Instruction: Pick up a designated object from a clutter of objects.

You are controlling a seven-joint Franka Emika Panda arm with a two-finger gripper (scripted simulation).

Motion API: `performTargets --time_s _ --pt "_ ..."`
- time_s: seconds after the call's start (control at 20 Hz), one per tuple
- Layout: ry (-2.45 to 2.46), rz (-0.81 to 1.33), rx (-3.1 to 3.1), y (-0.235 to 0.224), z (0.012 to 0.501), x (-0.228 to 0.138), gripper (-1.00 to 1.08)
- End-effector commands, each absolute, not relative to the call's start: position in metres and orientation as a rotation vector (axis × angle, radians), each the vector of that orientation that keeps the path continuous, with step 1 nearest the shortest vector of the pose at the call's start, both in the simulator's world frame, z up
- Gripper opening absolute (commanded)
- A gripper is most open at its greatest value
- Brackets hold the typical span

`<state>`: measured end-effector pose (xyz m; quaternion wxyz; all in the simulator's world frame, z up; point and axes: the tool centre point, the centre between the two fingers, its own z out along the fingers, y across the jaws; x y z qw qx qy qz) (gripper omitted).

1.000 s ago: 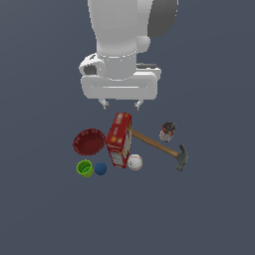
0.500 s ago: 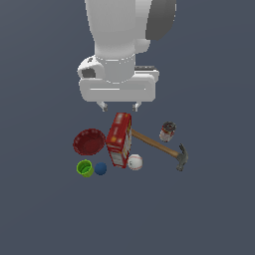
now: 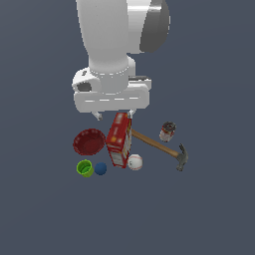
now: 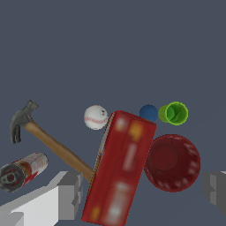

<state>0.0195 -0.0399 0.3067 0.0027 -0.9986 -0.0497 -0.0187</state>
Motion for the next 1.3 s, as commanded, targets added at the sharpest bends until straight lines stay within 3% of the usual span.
performTargets --time_s 0.0,1.25 --pt "-0.240 -0.054 -3.133 -0.046 0.299 0.025 1.00" --pt "-1.153 0.004 -2.953 -0.116 0.205 0.070 1.00"
